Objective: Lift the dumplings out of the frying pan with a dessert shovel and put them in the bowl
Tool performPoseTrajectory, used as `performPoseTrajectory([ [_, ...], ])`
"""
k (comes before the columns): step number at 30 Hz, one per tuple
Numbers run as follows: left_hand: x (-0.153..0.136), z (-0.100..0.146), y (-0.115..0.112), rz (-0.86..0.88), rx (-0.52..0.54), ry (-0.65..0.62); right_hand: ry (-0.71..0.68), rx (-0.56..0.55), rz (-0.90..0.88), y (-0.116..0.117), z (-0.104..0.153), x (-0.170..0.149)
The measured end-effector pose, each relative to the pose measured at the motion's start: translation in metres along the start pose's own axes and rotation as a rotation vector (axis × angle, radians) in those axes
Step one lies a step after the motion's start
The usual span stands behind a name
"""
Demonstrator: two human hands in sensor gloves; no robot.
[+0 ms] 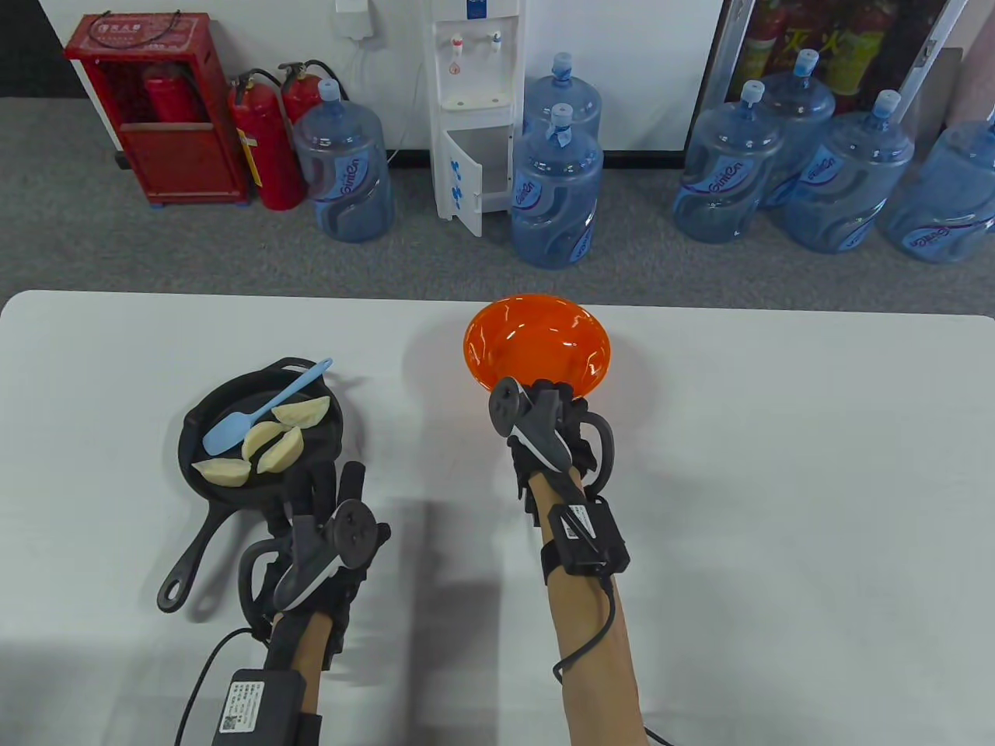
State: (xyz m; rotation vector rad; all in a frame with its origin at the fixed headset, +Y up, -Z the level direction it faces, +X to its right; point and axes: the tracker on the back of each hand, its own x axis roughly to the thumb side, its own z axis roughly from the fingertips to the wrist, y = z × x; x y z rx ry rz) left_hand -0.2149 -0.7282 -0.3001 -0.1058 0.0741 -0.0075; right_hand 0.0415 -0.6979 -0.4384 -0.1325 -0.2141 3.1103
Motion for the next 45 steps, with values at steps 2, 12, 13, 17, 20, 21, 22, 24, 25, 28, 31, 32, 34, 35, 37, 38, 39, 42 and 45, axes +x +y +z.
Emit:
performPoseTrajectory([
  [2, 0.0, 0.0, 0.0, -0.002, 0.004, 0.0, 0.001, -0.021, 0.008, -0.009, 0.003, -0.01],
  [12, -0.003, -0.002, -0.003, -0.002, -0.017, 0.013, 0.057, -0.086, 0.064, -0.042, 0.018, -0.071],
  [13, -0.002, -0.002, -0.003, -0.002, -0.016, 0.012, 0.065, -0.094, 0.072, -0.044, 0.02, -0.079],
  [17, -0.001, -0.002, -0.005, 0.008, -0.019, 0.002, 0.102, -0.105, 0.077, -0.05, 0.028, -0.104],
  [20, -0.001, -0.003, -0.005, 0.003, -0.016, -0.003, 0.129, -0.108, 0.08, -0.052, 0.035, -0.122],
  [21, 0.0, -0.003, -0.005, 0.002, -0.015, -0.004, 0.136, -0.108, 0.085, -0.051, 0.039, -0.129],
  [22, 0.0, -0.003, -0.005, 0.003, -0.014, -0.004, 0.141, -0.11, 0.09, -0.051, 0.042, -0.134],
  [24, 0.0, -0.003, -0.005, 0.002, -0.017, -0.004, 0.159, -0.108, 0.098, -0.05, 0.048, -0.148],
  [25, 0.0, -0.003, -0.005, 0.0, -0.017, -0.004, 0.167, -0.106, 0.101, -0.05, 0.051, -0.155],
  [28, 0.001, -0.002, -0.005, -0.004, -0.016, -0.003, 0.203, -0.095, 0.11, -0.047, 0.06, -0.177],
  [31, 0.001, -0.003, -0.006, 0.016, -0.021, -0.005, 0.238, -0.083, 0.109, -0.044, 0.068, -0.195],
  [32, 0.001, -0.003, -0.006, 0.017, -0.021, -0.006, 0.251, -0.077, 0.109, -0.042, 0.071, -0.203],
  [34, 0.002, -0.003, -0.006, 0.005, -0.019, -0.007, 0.275, -0.065, 0.105, -0.037, 0.076, -0.215],
  [35, 0.002, -0.003, -0.006, 0.002, -0.018, -0.006, 0.282, -0.059, 0.105, -0.035, 0.079, -0.219],
  [37, 0.002, -0.002, -0.006, 0.0, -0.019, -0.003, 0.3, -0.05, 0.102, -0.03, 0.084, -0.228],
  [38, 0.002, -0.002, -0.006, 0.005, -0.016, -0.001, 0.306, -0.042, 0.098, -0.026, 0.086, -0.233],
  [39, 0.002, -0.002, -0.006, 0.008, -0.014, 0.0, 0.307, -0.038, 0.096, -0.024, 0.088, -0.235],
  [42, 0.002, -0.003, -0.007, -0.009, -0.016, 0.002, 0.31, -0.022, 0.09, -0.015, 0.093, -0.242],
  [45, 0.002, -0.003, -0.007, -0.011, -0.02, 0.004, 0.315, -0.011, 0.088, -0.007, 0.096, -0.246],
])
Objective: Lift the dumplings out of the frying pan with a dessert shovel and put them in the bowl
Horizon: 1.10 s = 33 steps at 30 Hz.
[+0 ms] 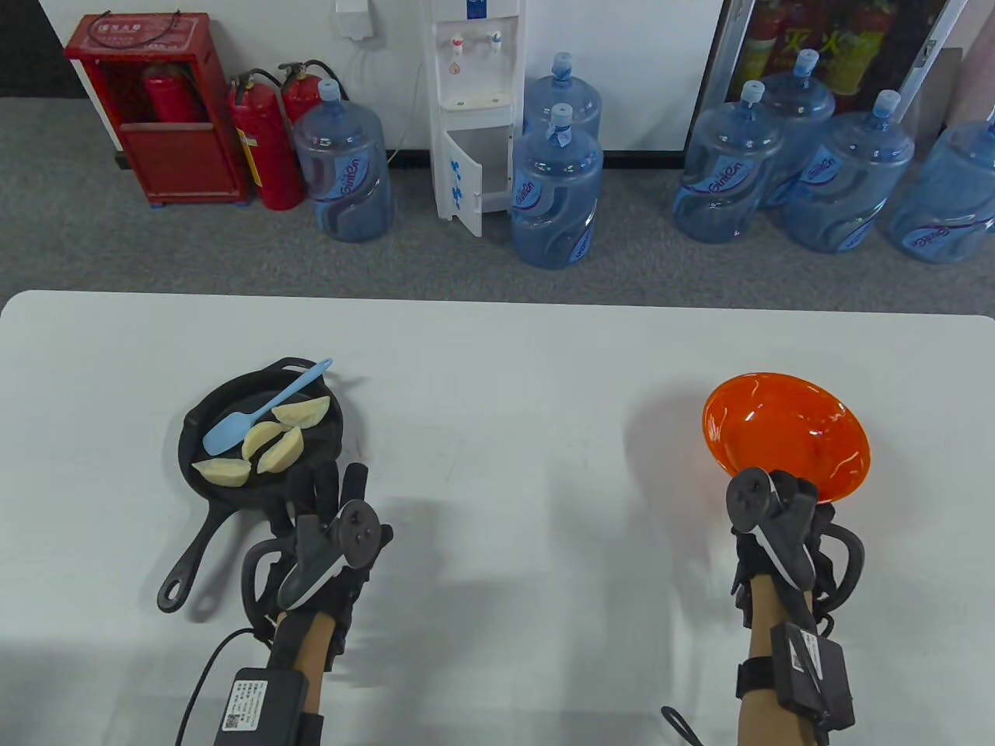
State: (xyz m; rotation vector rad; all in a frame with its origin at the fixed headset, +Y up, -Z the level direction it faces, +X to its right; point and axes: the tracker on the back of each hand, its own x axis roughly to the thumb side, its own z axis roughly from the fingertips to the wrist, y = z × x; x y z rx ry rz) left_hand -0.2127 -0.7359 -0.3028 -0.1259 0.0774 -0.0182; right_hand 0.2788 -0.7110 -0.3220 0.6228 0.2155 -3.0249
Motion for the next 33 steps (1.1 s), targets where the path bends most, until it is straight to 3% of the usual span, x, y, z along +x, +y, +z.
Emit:
performPoseTrajectory([
  [33, -0.002, 0.0, 0.001, -0.011, -0.002, 0.009, 0.001, 0.071, -0.025, 0.027, 0.013, -0.008],
])
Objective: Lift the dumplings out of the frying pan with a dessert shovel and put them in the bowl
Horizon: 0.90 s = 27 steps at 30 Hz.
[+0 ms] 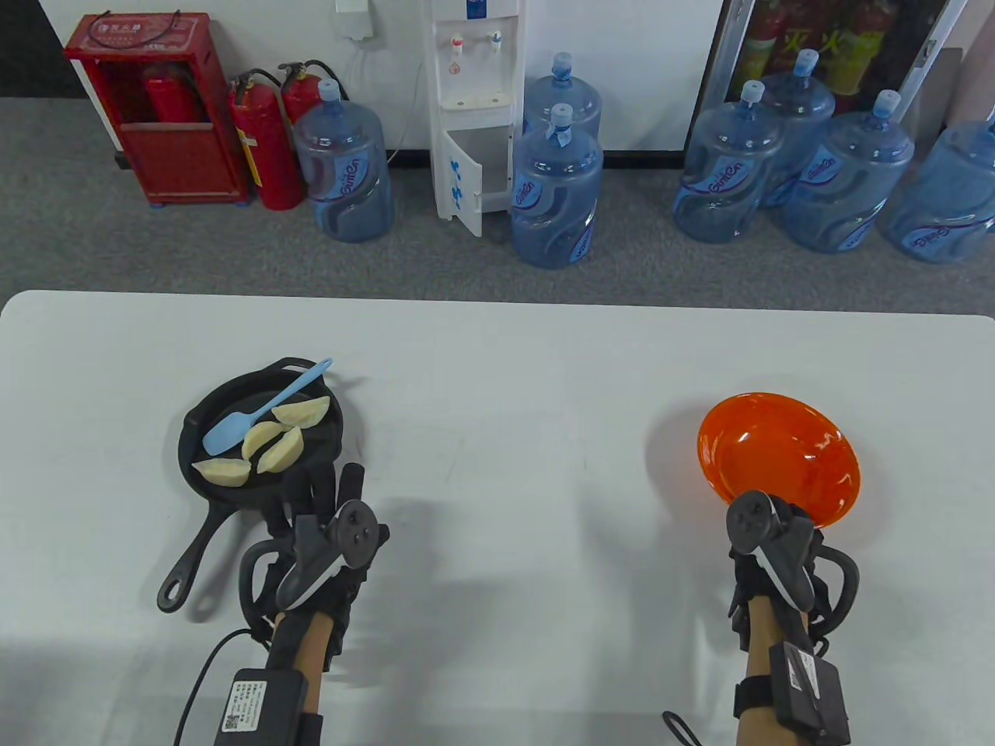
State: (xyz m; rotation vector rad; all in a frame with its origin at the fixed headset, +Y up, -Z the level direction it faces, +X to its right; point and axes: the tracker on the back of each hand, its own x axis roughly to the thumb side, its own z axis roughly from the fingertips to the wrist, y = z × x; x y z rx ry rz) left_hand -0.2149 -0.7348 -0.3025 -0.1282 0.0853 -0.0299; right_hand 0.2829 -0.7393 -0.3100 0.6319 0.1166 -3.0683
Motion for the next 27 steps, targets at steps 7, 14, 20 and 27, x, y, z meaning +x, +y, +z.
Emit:
performPoseTrajectory([
  [7, -0.001, 0.0, -0.002, 0.002, -0.019, -0.003, -0.018, -0.005, 0.017, 0.002, 0.003, -0.001],
  [14, 0.0, 0.001, 0.0, -0.002, -0.021, -0.008, -0.027, 0.077, 0.145, -0.013, 0.007, 0.004],
  [20, 0.005, 0.004, 0.004, 0.007, -0.002, -0.028, -0.027, 0.064, 0.14, -0.04, 0.014, 0.007],
  [27, 0.006, 0.004, 0.004, 0.013, 0.004, -0.039, -0.166, -0.115, -0.036, -0.071, 0.032, 0.028],
])
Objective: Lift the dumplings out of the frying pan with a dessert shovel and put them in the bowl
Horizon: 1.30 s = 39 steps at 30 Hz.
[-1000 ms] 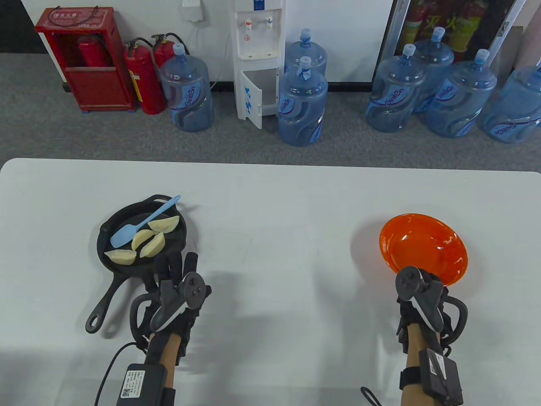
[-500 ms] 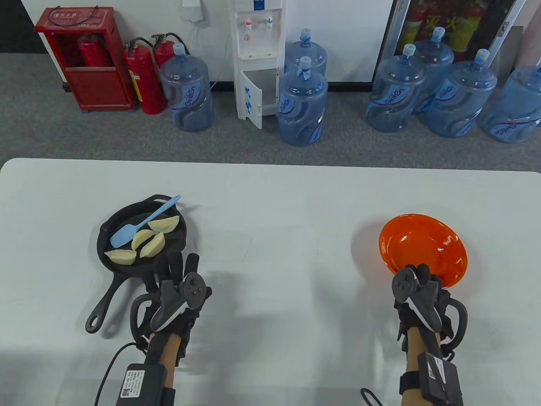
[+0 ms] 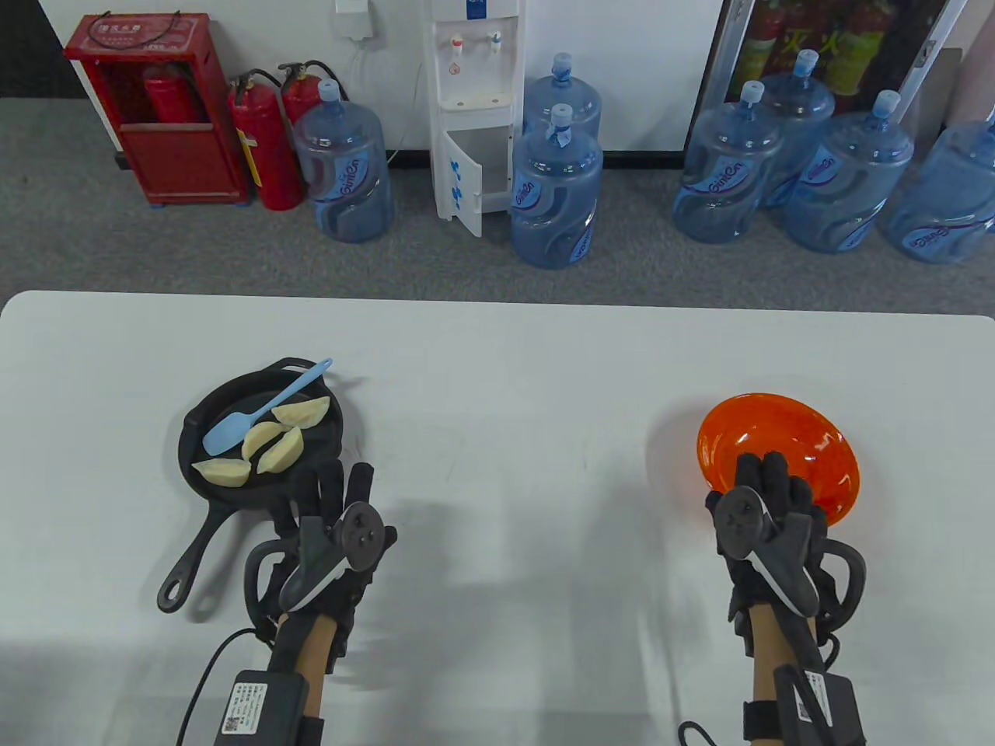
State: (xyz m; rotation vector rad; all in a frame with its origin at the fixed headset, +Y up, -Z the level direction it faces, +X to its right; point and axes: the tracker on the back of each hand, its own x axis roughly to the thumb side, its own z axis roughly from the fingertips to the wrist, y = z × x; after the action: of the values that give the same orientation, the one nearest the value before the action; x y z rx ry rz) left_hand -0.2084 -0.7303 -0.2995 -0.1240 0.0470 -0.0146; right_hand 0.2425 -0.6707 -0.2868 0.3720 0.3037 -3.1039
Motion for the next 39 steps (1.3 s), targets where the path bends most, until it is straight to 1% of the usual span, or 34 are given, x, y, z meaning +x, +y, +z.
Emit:
performPoseTrajectory([
  [2, 0.0, 0.0, 0.0, 0.0, 0.001, -0.003, -0.051, -0.025, -0.055, -0.003, 0.003, 0.009],
  [4, 0.001, 0.0, -0.001, 0.005, -0.003, -0.006, -0.092, -0.016, -0.111, -0.003, 0.006, 0.019],
  [6, 0.001, 0.0, -0.002, 0.017, -0.011, -0.011, -0.112, 0.006, -0.18, 0.0, 0.01, 0.026],
  [8, 0.002, 0.0, -0.002, 0.013, -0.011, -0.009, -0.132, -0.002, -0.222, 0.007, 0.013, 0.033],
  [12, 0.002, 0.001, -0.003, 0.01, -0.017, -0.008, -0.173, -0.005, -0.204, 0.026, 0.02, 0.041],
  [15, 0.002, 0.001, -0.003, 0.031, -0.02, -0.004, -0.19, 0.041, -0.181, 0.045, 0.022, 0.039],
  [19, 0.003, 0.001, -0.002, 0.029, -0.004, 0.005, -0.183, 0.047, -0.143, 0.048, 0.022, 0.034],
  [22, 0.007, 0.0, -0.005, 0.036, -0.01, 0.005, -0.188, 0.083, -0.137, 0.05, 0.021, 0.033],
  [25, 0.013, -0.005, -0.008, 0.028, -0.032, 0.007, -0.198, 0.085, -0.126, 0.05, 0.022, 0.035],
  [28, 0.012, -0.01, -0.003, -0.01, -0.004, 0.029, -0.211, 0.084, -0.132, 0.049, 0.023, 0.037],
  [30, 0.007, -0.013, 0.003, -0.013, 0.016, 0.041, -0.22, 0.086, -0.136, 0.049, 0.023, 0.039],
  [32, -0.002, -0.017, 0.01, -0.013, 0.014, 0.062, -0.22, 0.082, -0.134, 0.05, 0.023, 0.04],
  [37, -0.047, -0.023, 0.031, -0.024, 0.015, 0.188, -0.224, 0.09, -0.13, 0.05, 0.023, 0.041],
  [39, -0.069, -0.026, 0.036, -0.02, 0.014, 0.241, -0.223, 0.091, -0.137, 0.05, 0.022, 0.041],
])
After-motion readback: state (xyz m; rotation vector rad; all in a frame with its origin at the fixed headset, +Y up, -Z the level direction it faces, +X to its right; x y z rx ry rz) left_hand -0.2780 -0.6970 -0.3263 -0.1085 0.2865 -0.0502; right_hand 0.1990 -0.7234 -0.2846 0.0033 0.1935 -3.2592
